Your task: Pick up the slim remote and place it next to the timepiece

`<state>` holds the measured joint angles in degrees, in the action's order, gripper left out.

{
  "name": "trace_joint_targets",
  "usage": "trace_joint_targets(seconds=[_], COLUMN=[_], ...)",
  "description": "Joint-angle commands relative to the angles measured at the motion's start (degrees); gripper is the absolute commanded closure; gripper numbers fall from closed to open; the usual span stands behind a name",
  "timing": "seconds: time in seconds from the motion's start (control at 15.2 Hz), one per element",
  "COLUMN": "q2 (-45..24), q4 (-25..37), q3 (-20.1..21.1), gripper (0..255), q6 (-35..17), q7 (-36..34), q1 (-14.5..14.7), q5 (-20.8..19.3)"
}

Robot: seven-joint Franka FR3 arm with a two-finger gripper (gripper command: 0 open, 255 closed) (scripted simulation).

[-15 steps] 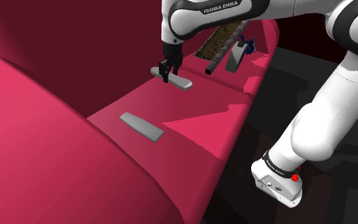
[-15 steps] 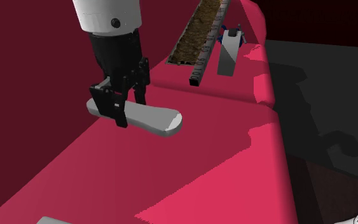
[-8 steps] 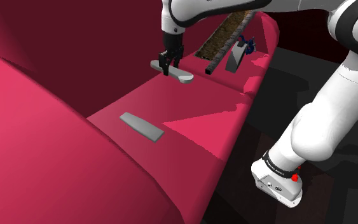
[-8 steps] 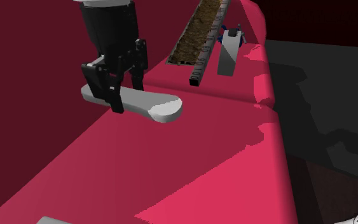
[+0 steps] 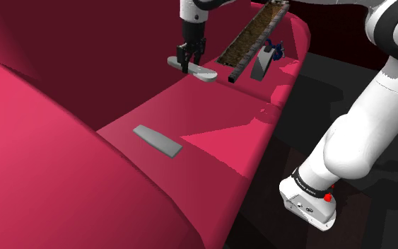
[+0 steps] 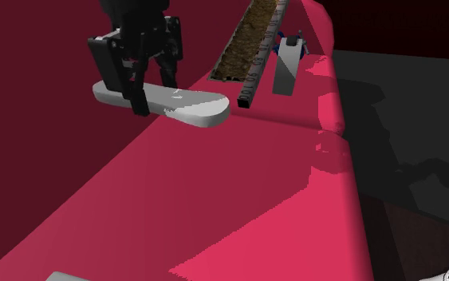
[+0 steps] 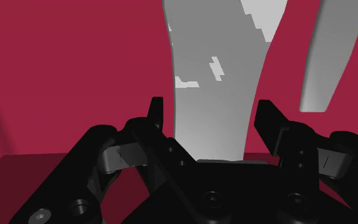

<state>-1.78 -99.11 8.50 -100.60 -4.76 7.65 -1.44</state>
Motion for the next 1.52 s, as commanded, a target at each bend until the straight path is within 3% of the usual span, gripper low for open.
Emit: trace_joint_targets(seconds=[0.0,0.53,0.99,1.45], q2=[0.0,-0.8,8.3,14.6], q4=[1.4,8.3,-2.3,-9.1], q3=[0.0,0.1,-4.4,-9.8], gripper=[255,255,255,255], q6=[1.4,7.5,5.7,5.1], q7=[0.0,0.0,8.8,17.9], q1=[0.0,0.1,-4.2,-8.0], q5=[0.0,-0.1,0.7,0.0])
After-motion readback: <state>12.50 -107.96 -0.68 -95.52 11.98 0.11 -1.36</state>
